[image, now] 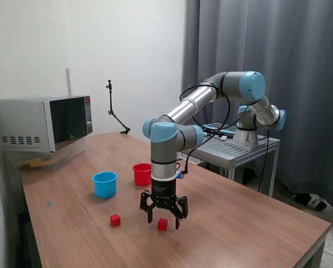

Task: Place red objects in the red bin, and blue objects in the blue bin.

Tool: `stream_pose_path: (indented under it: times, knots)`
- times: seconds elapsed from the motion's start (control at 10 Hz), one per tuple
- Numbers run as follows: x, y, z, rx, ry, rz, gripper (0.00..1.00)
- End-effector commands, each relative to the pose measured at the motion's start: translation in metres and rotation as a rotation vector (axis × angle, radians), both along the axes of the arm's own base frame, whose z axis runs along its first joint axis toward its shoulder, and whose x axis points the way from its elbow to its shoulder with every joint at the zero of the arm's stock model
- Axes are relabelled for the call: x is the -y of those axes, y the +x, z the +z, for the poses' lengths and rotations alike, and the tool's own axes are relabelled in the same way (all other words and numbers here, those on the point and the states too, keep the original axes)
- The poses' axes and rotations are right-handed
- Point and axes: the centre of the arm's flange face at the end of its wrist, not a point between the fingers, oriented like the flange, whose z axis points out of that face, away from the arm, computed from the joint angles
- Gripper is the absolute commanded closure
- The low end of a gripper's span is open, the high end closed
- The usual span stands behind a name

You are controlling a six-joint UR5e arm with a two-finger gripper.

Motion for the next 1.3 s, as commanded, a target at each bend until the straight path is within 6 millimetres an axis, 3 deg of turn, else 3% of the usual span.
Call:
stream_pose_path:
  times: [0.0, 1.1, 1.2]
  knots:
    - [0.0001, 0.0000, -0.0001, 0.000, -0.001, -0.001, 0.00]
    - [-0.0006, -0.0004, 0.0017, -0.002, 0.007, -0.003, 0.00]
    - [-0.0020, -0.0008, 0.0030, -0.004, 0.008, -0.003, 1.00]
